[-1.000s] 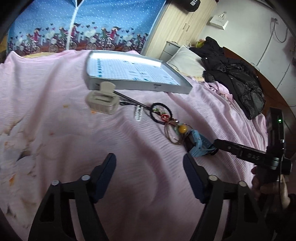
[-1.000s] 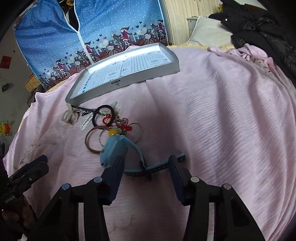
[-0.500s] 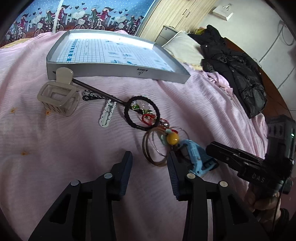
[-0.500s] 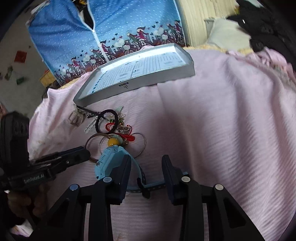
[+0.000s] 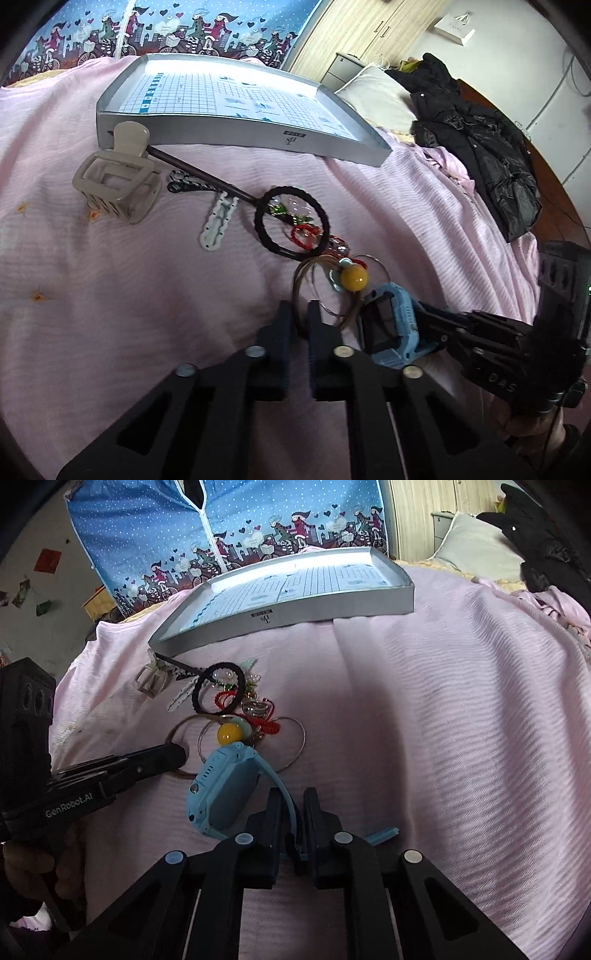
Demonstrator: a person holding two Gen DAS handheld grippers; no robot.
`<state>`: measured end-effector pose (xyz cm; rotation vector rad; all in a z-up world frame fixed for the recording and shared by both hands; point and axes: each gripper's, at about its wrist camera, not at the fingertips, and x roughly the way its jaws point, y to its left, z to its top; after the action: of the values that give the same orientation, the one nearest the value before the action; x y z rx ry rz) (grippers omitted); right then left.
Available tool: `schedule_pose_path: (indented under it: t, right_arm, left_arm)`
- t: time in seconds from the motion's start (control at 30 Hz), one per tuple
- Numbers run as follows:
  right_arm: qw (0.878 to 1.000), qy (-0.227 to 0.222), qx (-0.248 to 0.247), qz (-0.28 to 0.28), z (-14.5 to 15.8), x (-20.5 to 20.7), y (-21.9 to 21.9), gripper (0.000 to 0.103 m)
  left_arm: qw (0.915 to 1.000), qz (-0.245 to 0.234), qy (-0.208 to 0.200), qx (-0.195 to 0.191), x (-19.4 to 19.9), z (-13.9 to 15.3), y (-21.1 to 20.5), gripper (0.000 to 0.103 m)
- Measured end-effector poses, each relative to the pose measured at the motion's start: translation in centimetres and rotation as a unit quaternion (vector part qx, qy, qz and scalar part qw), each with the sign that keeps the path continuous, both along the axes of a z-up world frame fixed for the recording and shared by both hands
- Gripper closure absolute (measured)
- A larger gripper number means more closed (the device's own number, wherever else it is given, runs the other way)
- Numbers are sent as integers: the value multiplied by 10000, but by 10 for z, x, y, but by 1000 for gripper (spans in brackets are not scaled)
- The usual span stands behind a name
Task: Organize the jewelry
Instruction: 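Grasp the light blue smartwatch with the right tool while the left tool grasps the yellow-bead hair tie, then lower the watch into the silver tray with the right tool while the left tool drops the hair tie there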
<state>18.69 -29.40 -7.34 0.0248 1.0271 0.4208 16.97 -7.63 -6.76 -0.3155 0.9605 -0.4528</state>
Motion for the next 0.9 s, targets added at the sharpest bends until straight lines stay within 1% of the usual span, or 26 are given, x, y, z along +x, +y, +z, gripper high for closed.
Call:
schedule_pose_path:
  t: [0.03, 0.1, 0.13, 0.23, 0.3, 0.4, 0.5, 0.57, 0.63, 0.7, 0.8, 0.9]
  right_arm:
    - [10000, 38, -5, 10, -1, -1, -1, 94]
    - [10000, -47, 34, 16, 4, -5, -2, 95]
    - [9999, -118, 63, 6, 7, -6, -3, 95]
    - [9992, -365, 61, -119, 14, -10, -6, 95]
    - [9982, -530, 112, -240, 21, -12, -9, 95]
    - [9954, -758, 357, -465, 30, -12, -17, 95]
    - [9915, -894, 677, -665, 36, -7, -21, 95]
    - [9893, -906, 854, -760, 38, 2, -18, 95]
    - [9882, -959, 922, -765, 43, 15, -13, 95]
    - [9862, -1137, 967, -715, 53, 32, -7, 95]
    - [9813, -1437, 998, -803, 67, 64, 4, 95]
    - [9786, -1464, 1094, -950, 66, 98, 19, 95]
  left_arm:
    - [10000, -26, -6, -45, -1, 1, -1, 101]
    - [9999, -83, -42, -94, -5, 6, -5, 103]
    - [9999, -107, -122, -36, -9, 11, -7, 103]
    - [9987, -118, -394, 303, -20, 25, -17, 103]
    - [9976, -89, -550, 418, -25, 34, -21, 103]
    - [9964, -68, -706, 474, -29, 47, -22, 103]
    - [9957, -145, -721, 557, -24, 61, -20, 103]
    - [9955, -142, -714, 607, -15, 71, -15, 103]
    - [9956, 0, -751, 567, -3, 82, -8, 103]
    - [9949, 203, -854, 490, 8, 94, 1, 103]
    - [9913, 637, -1043, 483, 30, 110, 17, 103]
    - [9874, 1041, -1090, 492, 58, 114, 33, 103]
